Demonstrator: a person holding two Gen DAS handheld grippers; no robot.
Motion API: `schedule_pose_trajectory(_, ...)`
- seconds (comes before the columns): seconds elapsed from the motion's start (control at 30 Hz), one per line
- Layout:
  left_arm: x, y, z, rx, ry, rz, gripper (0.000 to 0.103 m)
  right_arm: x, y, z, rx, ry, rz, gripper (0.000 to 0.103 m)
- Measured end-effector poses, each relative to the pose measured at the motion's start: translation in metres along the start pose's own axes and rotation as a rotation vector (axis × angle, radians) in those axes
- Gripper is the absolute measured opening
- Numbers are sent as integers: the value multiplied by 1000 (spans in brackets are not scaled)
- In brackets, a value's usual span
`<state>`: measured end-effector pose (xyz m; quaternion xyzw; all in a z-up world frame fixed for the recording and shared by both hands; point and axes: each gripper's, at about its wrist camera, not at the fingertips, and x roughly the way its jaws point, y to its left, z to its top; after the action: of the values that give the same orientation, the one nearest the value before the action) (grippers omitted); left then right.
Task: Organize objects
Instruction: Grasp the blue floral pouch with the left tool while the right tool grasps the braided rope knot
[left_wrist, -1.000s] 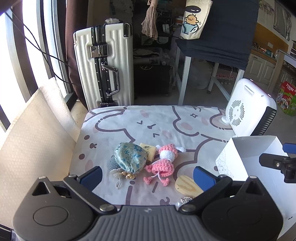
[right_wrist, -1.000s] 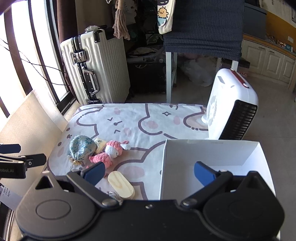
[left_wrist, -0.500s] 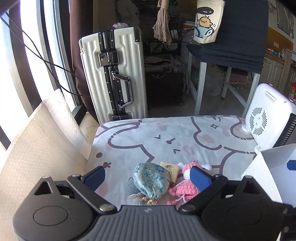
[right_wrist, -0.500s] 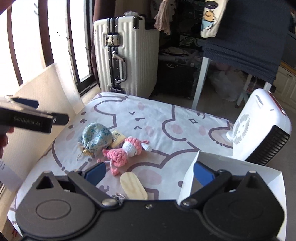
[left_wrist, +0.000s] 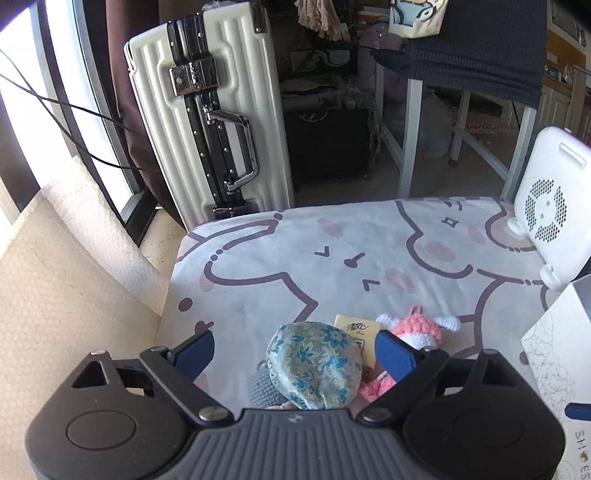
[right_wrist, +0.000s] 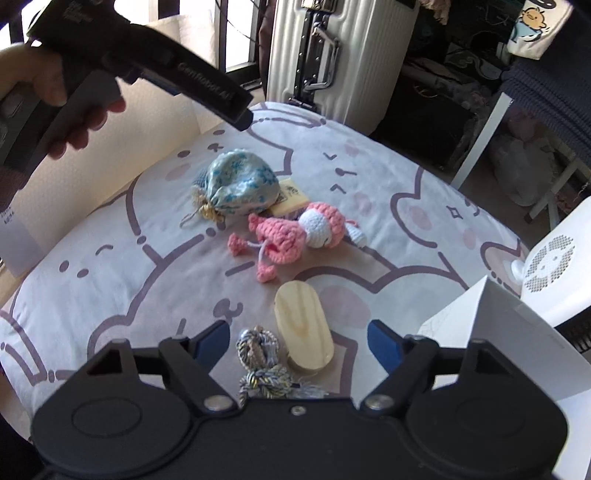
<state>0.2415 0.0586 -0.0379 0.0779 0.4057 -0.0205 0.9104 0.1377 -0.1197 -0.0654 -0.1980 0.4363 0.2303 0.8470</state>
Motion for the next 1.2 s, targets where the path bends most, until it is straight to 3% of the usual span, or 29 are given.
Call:
schedule_pose_trajectory(0.33, 56, -11, -5, 118, 99, 9, 93, 22, 35, -23, -187, 94, -7, 71)
schedule_pose_trajectory(0.7, 95, -36, -13, 276, 201, 22, 94, 37, 43, -22, -228, 119, -4, 69)
schedule_pose_trajectory(1.1, 112, -36, -13, 263, 227, 19, 99, 52, 45, -27, -287, 145, 15, 50)
schedule_pose_trajectory(1.2, 113, -34, -11, 233, 242, -7, 92, 54, 43, -28, -294, 145, 17, 46)
